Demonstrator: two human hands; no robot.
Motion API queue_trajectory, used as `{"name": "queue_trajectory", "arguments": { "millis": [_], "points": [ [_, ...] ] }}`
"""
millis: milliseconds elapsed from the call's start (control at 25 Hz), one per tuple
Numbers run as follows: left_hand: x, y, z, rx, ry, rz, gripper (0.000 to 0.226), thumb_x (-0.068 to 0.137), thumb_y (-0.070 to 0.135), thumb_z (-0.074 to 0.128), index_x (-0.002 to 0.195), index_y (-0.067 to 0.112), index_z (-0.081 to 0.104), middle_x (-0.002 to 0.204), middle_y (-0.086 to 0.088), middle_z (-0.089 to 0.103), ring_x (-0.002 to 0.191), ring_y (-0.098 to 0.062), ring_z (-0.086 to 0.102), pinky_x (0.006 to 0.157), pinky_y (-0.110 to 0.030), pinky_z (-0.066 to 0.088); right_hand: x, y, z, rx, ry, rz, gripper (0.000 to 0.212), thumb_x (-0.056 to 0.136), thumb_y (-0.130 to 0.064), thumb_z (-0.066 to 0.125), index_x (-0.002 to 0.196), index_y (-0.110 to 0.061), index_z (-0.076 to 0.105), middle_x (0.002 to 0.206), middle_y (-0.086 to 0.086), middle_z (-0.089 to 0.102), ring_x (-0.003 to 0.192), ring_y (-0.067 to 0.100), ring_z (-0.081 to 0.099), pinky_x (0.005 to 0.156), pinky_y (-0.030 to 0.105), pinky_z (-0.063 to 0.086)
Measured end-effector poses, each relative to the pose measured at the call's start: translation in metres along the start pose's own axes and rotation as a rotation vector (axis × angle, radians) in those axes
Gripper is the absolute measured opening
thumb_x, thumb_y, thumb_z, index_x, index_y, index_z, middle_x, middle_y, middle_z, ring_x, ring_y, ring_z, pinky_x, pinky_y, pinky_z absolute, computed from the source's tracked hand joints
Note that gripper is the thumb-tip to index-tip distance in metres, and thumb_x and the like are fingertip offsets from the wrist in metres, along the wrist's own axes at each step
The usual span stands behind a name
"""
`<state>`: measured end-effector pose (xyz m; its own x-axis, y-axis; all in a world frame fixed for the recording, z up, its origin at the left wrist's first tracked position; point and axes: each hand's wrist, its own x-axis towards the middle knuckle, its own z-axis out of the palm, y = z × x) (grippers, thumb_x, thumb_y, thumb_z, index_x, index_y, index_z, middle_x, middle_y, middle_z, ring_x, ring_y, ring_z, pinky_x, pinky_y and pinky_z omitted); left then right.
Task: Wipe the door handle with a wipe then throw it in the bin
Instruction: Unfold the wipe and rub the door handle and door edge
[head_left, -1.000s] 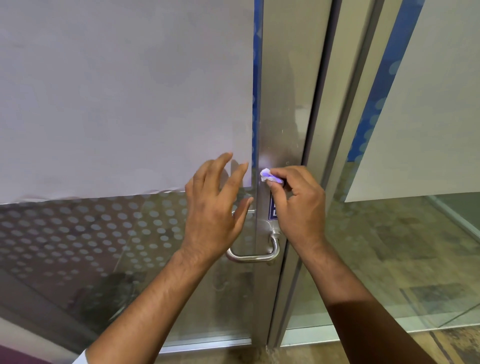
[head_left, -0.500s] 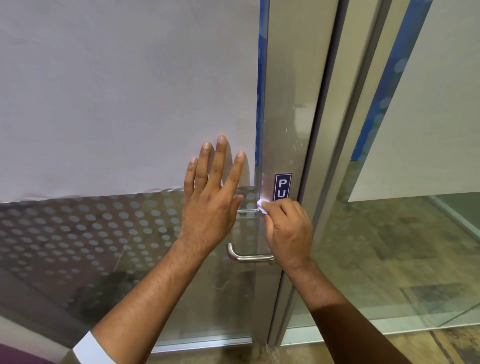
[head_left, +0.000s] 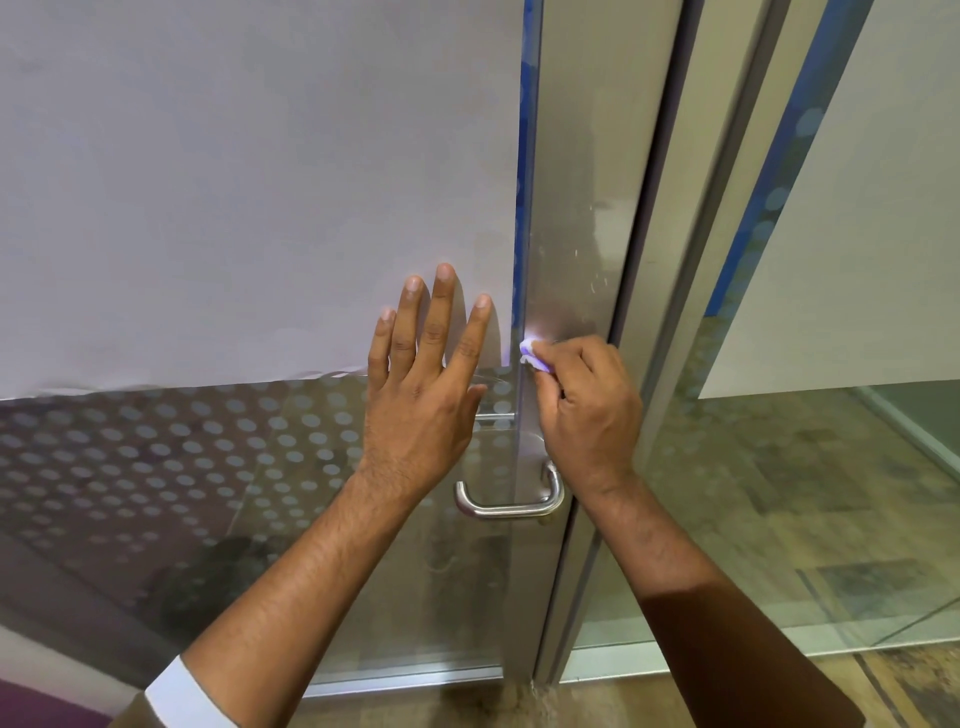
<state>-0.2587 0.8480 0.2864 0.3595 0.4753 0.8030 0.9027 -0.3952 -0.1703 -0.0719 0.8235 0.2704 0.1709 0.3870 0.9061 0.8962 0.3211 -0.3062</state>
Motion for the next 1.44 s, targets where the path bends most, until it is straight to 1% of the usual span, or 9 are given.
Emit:
{"name": "queue_trajectory", "arguments": {
  "millis": [320,400,560,680,840,1000,1120,1320,1440],
  "points": [
    [0.0,-0.001,0.001,0.004,-0.005,0.007,0.106,0.092,0.036,0.085,0.173,0.019,0.019,0.18,-0.021,0.007,0.166,-0.04,0.003,0.135,-0.055,0.008,-0.072,0.013,0.006,-0.103,-0.206,0.007,0.01,0.095,-0.016,0.078,0.104,-0.02,0.076,0.089,0.001,0.066,0.076,0.023,0.06,0.062,0.044,0.051],
    [0.0,-0.001,0.001,0.001,-0.005,0.004,0.106,0.091,0.035,0.085,0.173,0.018,0.02,0.18,-0.022,0.009,0.166,-0.041,0.004,0.134,-0.056,0.008,-0.06,0.008,0.004,-0.085,-0.178,0.0,0.007,0.096,-0.018,0.078,0.102,-0.019,0.077,0.088,0.001,0.067,0.076,0.023,0.061,0.062,0.043,0.051],
    [0.001,0.0,0.0,0.001,0.008,0.005,0.108,0.089,0.034,0.088,0.173,0.019,0.021,0.179,-0.022,0.009,0.167,-0.039,0.001,0.134,-0.054,0.007,-0.008,-0.005,0.005,-0.003,0.016,0.042,0.005,0.099,-0.017,0.074,0.099,-0.019,0.079,0.088,0.001,0.068,0.077,0.024,0.061,0.065,0.041,0.05],
    [0.001,-0.002,0.001,-0.005,0.018,0.019,0.106,0.09,0.033,0.088,0.173,0.026,0.023,0.179,-0.021,0.007,0.167,-0.039,0.0,0.134,-0.053,0.004,0.0,-0.01,0.008,0.017,0.046,0.046,0.007,0.101,-0.018,0.072,0.102,-0.018,0.079,0.089,0.0,0.069,0.077,0.023,0.062,0.066,0.041,0.051],
    [-0.001,-0.005,0.004,0.01,0.018,0.048,0.096,0.095,0.036,0.083,0.172,0.034,0.025,0.18,-0.02,0.007,0.166,-0.041,0.003,0.135,-0.054,0.005,-0.04,-0.001,0.011,-0.017,-0.085,0.039,0.006,0.1,-0.019,0.073,0.105,-0.019,0.076,0.092,0.001,0.067,0.079,0.023,0.059,0.065,0.043,0.05],
    [-0.002,-0.008,0.01,-0.027,0.035,0.066,0.09,0.094,0.035,0.083,0.168,0.035,0.033,0.181,-0.013,-0.007,0.168,-0.036,-0.01,0.135,-0.054,0.003,-0.071,0.007,0.014,-0.074,-0.193,0.05,0.012,0.093,-0.017,0.077,0.105,-0.021,0.075,0.094,0.0,0.067,0.08,0.025,0.061,0.065,0.042,0.049],
    [-0.002,-0.009,0.011,-0.024,0.043,0.058,0.096,0.091,0.035,0.087,0.17,0.031,0.031,0.181,-0.013,-0.004,0.168,-0.034,-0.012,0.136,-0.052,0.0,-0.055,0.004,0.011,-0.064,-0.131,0.031,0.01,0.094,-0.017,0.079,0.103,-0.021,0.077,0.092,0.0,0.069,0.078,0.025,0.061,0.064,0.043,0.048],
    [0.0,-0.008,0.011,-0.011,0.034,0.043,0.11,0.087,0.035,0.089,0.173,0.027,0.021,0.18,-0.02,0.006,0.167,-0.032,-0.015,0.136,-0.051,-0.001,0.012,-0.011,0.006,0.013,0.065,0.022,0.011,0.103,-0.026,0.071,0.108,-0.023,0.079,0.094,-0.003,0.072,0.079,0.023,0.06,0.067,0.043,0.048],
    [0.0,-0.009,0.012,-0.01,0.031,0.043,0.111,0.087,0.035,0.089,0.173,0.026,0.019,0.179,-0.02,0.007,0.167,-0.032,-0.016,0.136,-0.051,-0.002,0.013,-0.012,0.006,0.009,0.056,0.028,0.01,0.101,-0.025,0.072,0.107,-0.022,0.079,0.095,-0.002,0.072,0.08,0.022,0.061,0.068,0.042,0.047]
  ]
}}
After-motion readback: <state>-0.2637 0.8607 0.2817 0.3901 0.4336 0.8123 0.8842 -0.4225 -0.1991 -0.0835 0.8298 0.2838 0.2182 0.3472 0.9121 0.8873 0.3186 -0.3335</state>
